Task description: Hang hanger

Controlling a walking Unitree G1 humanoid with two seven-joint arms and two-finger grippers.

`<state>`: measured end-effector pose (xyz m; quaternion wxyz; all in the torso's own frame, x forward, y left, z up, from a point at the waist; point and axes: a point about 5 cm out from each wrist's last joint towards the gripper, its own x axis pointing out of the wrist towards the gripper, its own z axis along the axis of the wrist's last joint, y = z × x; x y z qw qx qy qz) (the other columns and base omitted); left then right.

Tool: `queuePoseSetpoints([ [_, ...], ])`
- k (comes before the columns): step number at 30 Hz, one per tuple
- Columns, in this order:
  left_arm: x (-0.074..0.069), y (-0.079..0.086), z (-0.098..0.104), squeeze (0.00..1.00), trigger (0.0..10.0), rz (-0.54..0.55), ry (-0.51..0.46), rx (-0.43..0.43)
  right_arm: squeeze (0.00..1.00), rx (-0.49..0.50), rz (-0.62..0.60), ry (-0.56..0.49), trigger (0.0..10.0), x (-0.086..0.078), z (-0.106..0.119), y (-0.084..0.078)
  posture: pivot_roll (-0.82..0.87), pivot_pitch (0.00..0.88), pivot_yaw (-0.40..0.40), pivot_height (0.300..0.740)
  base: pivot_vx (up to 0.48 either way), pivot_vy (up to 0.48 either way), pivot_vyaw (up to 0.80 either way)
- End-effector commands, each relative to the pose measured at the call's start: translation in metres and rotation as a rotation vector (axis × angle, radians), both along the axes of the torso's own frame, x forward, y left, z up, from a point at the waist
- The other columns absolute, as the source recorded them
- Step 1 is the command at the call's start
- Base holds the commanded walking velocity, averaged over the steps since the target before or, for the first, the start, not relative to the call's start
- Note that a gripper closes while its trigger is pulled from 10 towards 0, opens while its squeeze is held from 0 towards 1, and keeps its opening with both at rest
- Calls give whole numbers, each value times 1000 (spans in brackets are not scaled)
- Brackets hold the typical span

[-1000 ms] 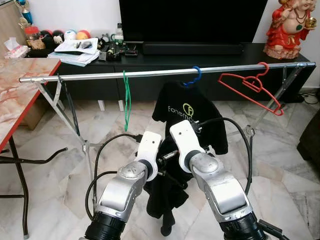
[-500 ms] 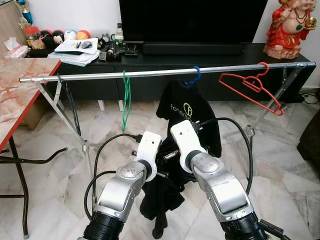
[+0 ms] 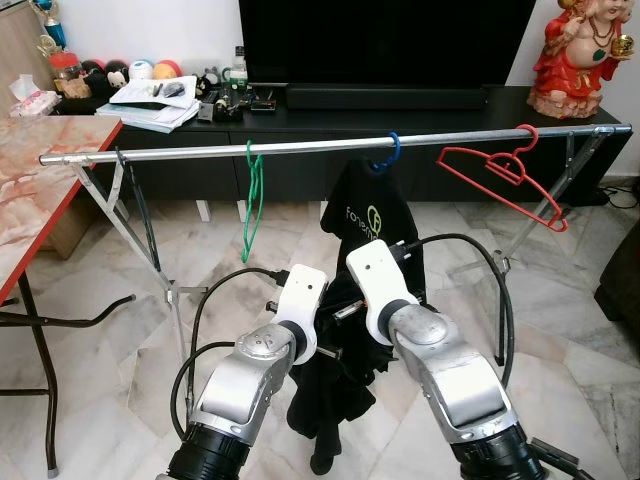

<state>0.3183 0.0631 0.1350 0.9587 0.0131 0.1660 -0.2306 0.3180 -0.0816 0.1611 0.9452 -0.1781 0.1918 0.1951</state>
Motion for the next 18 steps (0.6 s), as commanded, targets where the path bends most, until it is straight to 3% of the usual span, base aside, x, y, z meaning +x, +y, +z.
queuePoseSetpoints([
  [1, 0, 7, -5, 0, 0, 20, 14, 12, 0, 9, 23, -59, 10000, -2, 11, -2, -70, 90, -7, 740, 0, 0, 0],
  [6, -1, 7, -5, 0, 0, 14, 14, 13, 0, -17, 64, -46, 10000, -3, 4, -18, -69, 92, -8, 740, 0, 0, 0],
  [8, -1, 7, -5, 0, 0, 11, 14, 13, 314, -28, 81, -38, 10000, -4, 2, -21, -68, 91, -8, 740, 0, 0, 0],
  [9, -1, 7, -4, 0, 0, 2, 11, 14, 545, -64, 92, -28, 10000, -4, -4, -29, -66, 90, -8, 740, 0, 0, 0],
  [11, -2, 6, -3, 0, 0, -9, 7, 14, 541, -86, 100, -25, 10000, -5, -7, -35, -64, 91, -7, 740, 0, 0, 0],
  [12, -2, 6, -3, 0, 0, -15, 6, 14, 463, -93, 106, -28, 10000, -5, -9, -39, -66, 90, -6, 740, 0, 0, 0],
  [13, -3, 5, -3, 0, 0, -29, 6, 14, 502, -111, 129, -26, 10000, -6, -13, -46, -68, 89, -6, 740, 0, 0, 0],
  [14, -3, 4, -3, 0, 0, -36, 7, 14, 918, -119, 152, -24, 10000, -7, -16, -49, -70, 88, -5, 740, 0, 0, 0],
  [15, -3, 4, -3, 0, 0, -39, 7, 14, 918, -120, 163, -24, 10000, -8, -17, -49, -70, 88, -5, 740, 0, 0, 0],
  [16, -3, 4, -3, 0, 0, -41, 7, 13, 1000, -121, 171, -23, 10000, -8, -18, -50, -70, 88, -5, 740, 0, 0, 0],
  [18, -4, 1, -2, 0, 0, -62, 3, 10, 1000, -153, 201, -13, 10000, -11, -26, -53, -66, 87, -5, 740, 0, 0, 0],
])
